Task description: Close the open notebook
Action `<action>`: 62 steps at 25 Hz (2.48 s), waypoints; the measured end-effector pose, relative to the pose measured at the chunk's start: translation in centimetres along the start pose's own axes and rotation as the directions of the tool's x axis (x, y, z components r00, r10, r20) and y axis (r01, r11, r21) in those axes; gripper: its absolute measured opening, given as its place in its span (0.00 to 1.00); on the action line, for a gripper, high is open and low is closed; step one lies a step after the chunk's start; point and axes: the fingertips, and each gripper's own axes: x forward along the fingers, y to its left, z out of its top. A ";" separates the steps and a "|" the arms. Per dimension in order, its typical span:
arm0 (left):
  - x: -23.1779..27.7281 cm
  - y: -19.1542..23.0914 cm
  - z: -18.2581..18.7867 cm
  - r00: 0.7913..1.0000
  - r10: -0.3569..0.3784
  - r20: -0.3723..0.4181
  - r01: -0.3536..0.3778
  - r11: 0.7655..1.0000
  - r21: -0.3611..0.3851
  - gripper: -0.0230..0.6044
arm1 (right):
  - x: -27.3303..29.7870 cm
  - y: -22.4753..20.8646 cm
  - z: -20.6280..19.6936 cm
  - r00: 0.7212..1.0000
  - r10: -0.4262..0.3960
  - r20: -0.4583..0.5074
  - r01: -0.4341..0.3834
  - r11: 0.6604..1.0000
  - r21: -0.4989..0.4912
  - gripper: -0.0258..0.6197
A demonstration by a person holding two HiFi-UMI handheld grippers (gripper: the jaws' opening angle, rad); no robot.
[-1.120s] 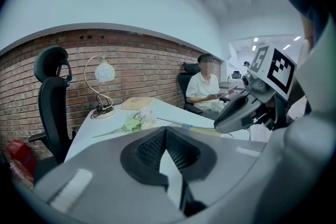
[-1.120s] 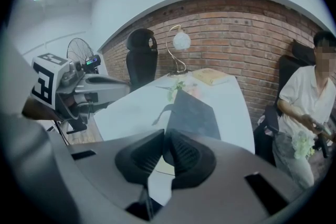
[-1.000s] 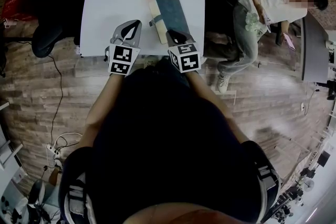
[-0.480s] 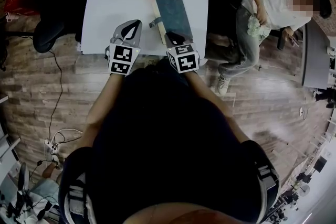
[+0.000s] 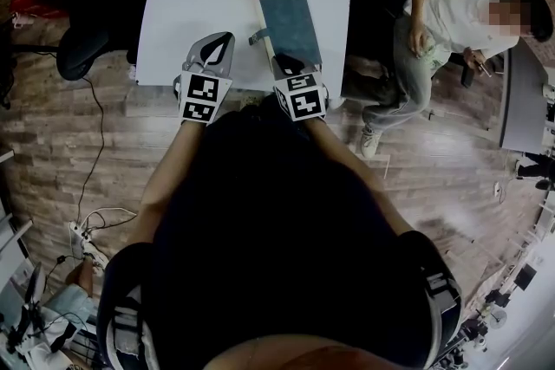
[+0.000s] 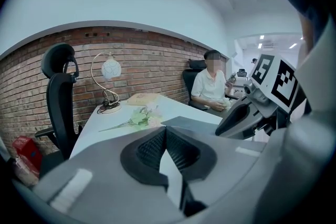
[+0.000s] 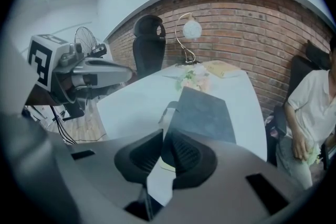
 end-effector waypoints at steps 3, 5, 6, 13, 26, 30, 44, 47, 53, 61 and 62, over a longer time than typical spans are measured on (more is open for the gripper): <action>0.1 0.0 0.0 1.000 -0.002 -0.003 0.002 1.000 0.000 0.05 | 0.2 0.0 -0.1 1.000 -0.001 -0.003 0.001 1.000 -0.005 0.10; 0.1 0.0 -0.1 1.000 -0.004 -0.003 0.004 1.000 -0.001 0.05 | 0.3 0.1 -0.1 1.000 -0.002 -0.004 0.002 1.000 -0.008 0.10; 0.1 -0.1 -0.1 1.000 -0.005 -0.003 0.005 1.000 -0.001 0.05 | 0.3 0.1 -0.1 1.000 -0.003 -0.005 0.003 1.000 -0.009 0.10; 0.0 0.0 -0.1 1.000 -0.006 -0.005 0.006 1.000 0.003 0.05 | 0.6 0.3 -0.4 1.000 -0.004 -0.015 0.004 1.000 -0.010 0.10; -0.4 0.3 -0.5 1.000 0.005 -0.014 -0.005 1.000 0.000 0.05 | 1.8 0.4 -1.5 0.999 0.001 -0.047 -0.001 1.000 0.000 0.11; -0.5 0.5 -0.7 1.000 0.007 -0.015 -0.007 1.000 -0.001 0.05 | 2.1 0.5 -1.8 0.998 0.005 -0.057 -0.004 1.000 0.016 0.11; -0.1 1.0 -0.5 1.000 0.001 -0.011 -0.001 1.000 0.004 0.05 | 2.2 0.6 -1.1 0.999 0.003 -0.052 -0.001 0.999 0.036 0.05; 0.2 0.8 -0.2 1.000 -0.007 -0.005 0.007 1.000 0.009 0.05 | 1.5 -0.1 -0.3 1.000 -0.022 -0.022 0.023 0.999 0.039 0.05; 1.3 -0.2 2.2 0.998 -0.043 0.048 0.041 0.998 0.039 0.05 | -1.3 -3.3 2.7 0.987 -0.130 0.090 0.126 0.991 0.045 0.05; 2.0 -1.7 8.8 0.978 -0.087 0.188 0.071 0.993 0.094 0.05 | -7.8 -7.3 7.4 0.922 -0.279 0.270 0.269 0.960 0.072 0.05; 1.8 -1.8 10.1 0.974 -0.084 0.211 0.065 0.993 0.097 0.05 | -8.8 -7.8 7.9 0.909 -0.298 0.292 0.286 0.955 0.085 0.05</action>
